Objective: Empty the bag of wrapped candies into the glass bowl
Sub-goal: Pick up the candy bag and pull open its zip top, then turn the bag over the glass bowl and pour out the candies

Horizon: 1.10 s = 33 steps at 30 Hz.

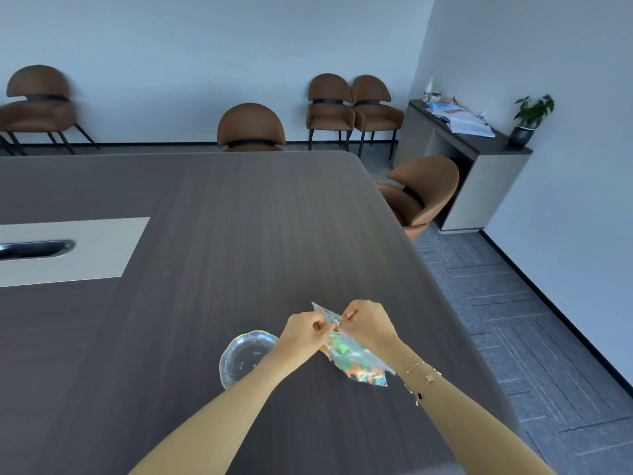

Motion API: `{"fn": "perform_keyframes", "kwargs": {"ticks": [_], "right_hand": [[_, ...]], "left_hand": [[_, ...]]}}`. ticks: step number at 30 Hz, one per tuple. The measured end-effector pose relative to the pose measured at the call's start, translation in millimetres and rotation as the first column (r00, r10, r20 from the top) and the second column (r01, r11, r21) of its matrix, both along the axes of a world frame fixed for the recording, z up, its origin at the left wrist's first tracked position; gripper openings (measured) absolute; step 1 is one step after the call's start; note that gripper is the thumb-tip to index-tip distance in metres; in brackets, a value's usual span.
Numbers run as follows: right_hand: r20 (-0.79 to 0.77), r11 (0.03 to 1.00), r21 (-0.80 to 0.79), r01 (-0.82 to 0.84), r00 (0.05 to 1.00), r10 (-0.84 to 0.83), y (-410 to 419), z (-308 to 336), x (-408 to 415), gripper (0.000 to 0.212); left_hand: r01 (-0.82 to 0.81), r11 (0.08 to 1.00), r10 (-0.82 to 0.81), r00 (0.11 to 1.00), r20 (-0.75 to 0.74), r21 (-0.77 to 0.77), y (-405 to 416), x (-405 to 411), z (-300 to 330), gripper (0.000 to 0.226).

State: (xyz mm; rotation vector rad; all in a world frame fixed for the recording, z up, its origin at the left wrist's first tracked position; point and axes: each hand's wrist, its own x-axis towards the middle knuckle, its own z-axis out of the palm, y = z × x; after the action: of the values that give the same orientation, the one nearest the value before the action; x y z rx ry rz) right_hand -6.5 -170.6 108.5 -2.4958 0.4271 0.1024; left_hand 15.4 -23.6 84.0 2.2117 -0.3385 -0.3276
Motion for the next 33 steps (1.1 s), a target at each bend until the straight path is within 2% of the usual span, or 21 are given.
{"fn": "perform_keyframes", "kwargs": {"ticks": [2,4,7,9,13,15,17,18,20,23,26,28,31,33], "right_hand": [[0.048,0.994,-0.109,0.007,0.999,-0.001,-8,4,3,0.019],[0.074,0.993,-0.119,-0.023,0.997,0.032,-12,5,2,0.019],[-0.131,0.968,-0.132,-0.214,0.972,0.197,-8,3,-6,0.041],[-0.223,0.931,-0.176,-0.321,0.934,0.28,-3,-3,-10,0.036],[-0.176,0.915,-0.261,-0.308,0.947,0.269,-9,1,-3,0.023],[-0.146,0.866,-0.395,-0.306,0.952,0.269,-21,10,3,0.024],[-0.102,0.801,-0.519,-0.299,0.952,0.289,-34,18,7,0.024],[-0.08,0.799,-0.531,-0.282,0.955,0.284,-38,21,7,0.022],[-0.094,0.852,-0.455,-0.259,0.965,0.244,-37,23,2,0.031],[-0.299,0.929,-0.227,-0.292,0.929,0.219,-28,12,-7,0.058],[-0.384,0.927,-0.166,-0.337,0.888,0.254,-22,-2,-12,0.054],[-0.34,0.912,-0.23,-0.34,0.906,0.252,-25,-1,-10,0.044],[-0.165,0.872,-0.4,-0.282,0.958,0.234,-38,13,-3,0.025],[-0.027,0.895,-0.376,-0.239,0.968,0.248,-46,23,3,0.022]], "left_hand": [[-0.014,0.998,0.014,1.0,0.009,0.056,2,-2,2,0.029],[-0.028,0.995,0.027,1.0,0.01,0.096,4,-2,4,0.029],[-0.066,0.992,0.066,0.998,-0.002,0.109,5,-1,11,0.027],[-0.053,0.988,0.058,0.998,-0.032,0.142,5,-3,15,0.021],[0.081,0.93,-0.082,0.997,-0.012,0.358,13,-10,22,0.025],[0.125,0.878,-0.142,0.99,0.003,0.462,20,-13,26,0.031],[0.136,0.851,-0.166,0.986,0.015,0.506,28,-16,29,0.033],[0.132,0.852,-0.165,0.986,0.021,0.507,32,-17,31,0.032],[0.114,0.863,-0.148,0.989,0.029,0.491,35,-19,33,0.027],[0.083,0.882,-0.119,0.992,0.049,0.463,34,-22,34,0.025],[0.102,0.876,-0.147,0.987,0.061,0.472,31,-26,35,0.027],[0.142,0.851,-0.19,0.981,0.045,0.505,32,-27,38,0.024],[0.213,0.794,-0.253,0.967,-0.008,0.569,37,-30,40,0.021],[0.22,0.772,-0.263,0.965,-0.015,0.597,40,-32,41,0.019]]}}
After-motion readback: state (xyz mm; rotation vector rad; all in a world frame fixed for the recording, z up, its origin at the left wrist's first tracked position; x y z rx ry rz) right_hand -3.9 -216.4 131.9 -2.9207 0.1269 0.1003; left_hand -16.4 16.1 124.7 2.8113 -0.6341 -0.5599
